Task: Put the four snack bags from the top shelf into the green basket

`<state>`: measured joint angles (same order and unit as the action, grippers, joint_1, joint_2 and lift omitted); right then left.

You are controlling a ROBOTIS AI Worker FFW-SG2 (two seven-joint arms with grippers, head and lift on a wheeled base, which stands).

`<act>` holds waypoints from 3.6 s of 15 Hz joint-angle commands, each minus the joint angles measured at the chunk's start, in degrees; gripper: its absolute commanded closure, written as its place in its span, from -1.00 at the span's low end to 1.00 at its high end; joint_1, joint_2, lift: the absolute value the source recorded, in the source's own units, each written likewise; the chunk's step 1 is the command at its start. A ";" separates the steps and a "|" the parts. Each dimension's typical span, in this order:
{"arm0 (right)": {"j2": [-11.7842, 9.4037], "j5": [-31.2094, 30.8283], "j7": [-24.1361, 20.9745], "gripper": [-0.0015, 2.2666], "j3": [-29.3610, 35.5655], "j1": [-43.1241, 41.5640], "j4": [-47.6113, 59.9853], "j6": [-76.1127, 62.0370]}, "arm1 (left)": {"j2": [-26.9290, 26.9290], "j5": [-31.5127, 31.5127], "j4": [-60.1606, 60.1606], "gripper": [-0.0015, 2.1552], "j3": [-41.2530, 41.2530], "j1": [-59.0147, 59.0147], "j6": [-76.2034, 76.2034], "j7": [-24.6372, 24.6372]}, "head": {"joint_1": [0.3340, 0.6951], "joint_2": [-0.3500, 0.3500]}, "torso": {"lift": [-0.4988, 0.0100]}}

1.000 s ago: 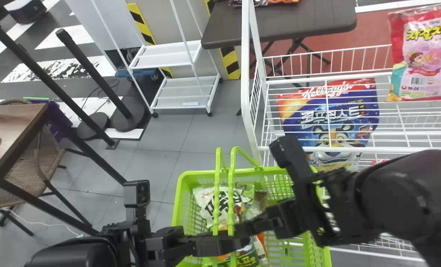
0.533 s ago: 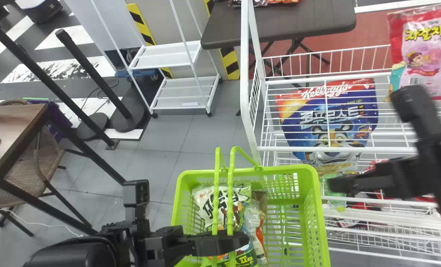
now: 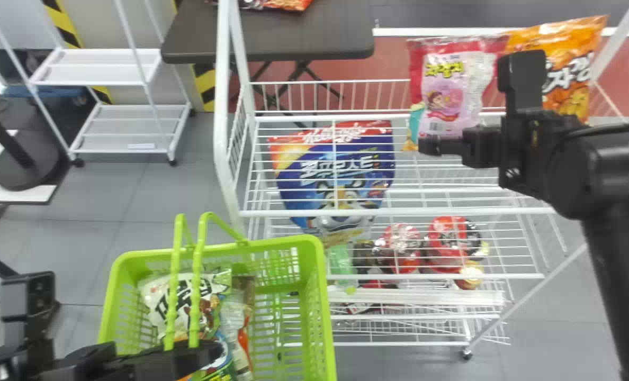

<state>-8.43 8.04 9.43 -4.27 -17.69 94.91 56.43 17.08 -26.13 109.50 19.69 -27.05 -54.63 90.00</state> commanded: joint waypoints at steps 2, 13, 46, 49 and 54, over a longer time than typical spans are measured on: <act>0.08 -1.28 0.06 -0.94 0.32 -6.57 -13.43 -12.34 | -0.12 -0.06 0.10 0.99 0.35 -0.37 0.00 0.57 | 1.00 -0.05 | 0.96; 1.05 1.97 1.12 0.99 2.34 -1.47 -8.42 -15.51 | 0.14 -0.24 0.18 0.99 0.97 -0.90 0.00 0.57 | 1.00 -0.04 | 0.96; 0.43 29.13 4.81 -0.95 10.25 20.33 34.47 27.38 | 0.14 -0.76 0.18 0.99 1.23 -1.16 0.00 0.57 | 1.00 1.00 | 0.96; 0.52 8.22 3.93 -0.94 12.53 18.39 29.72 8.22 | 0.32 -0.76 0.18 0.99 0.88 -0.90 -0.18 0.57 | 1.00 0.54 | 0.96; 0.26 -6.20 3.67 -0.94 13.59 5.47 7.93 -4.26 | 0.41 -1.03 0.27 0.99 1.41 -1.25 -0.18 0.57 | 1.00 -0.34 | 0.96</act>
<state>-8.11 4.95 13.24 9.11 -8.45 109.24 54.30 17.46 -26.97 109.77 20.82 -28.09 -54.77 90.00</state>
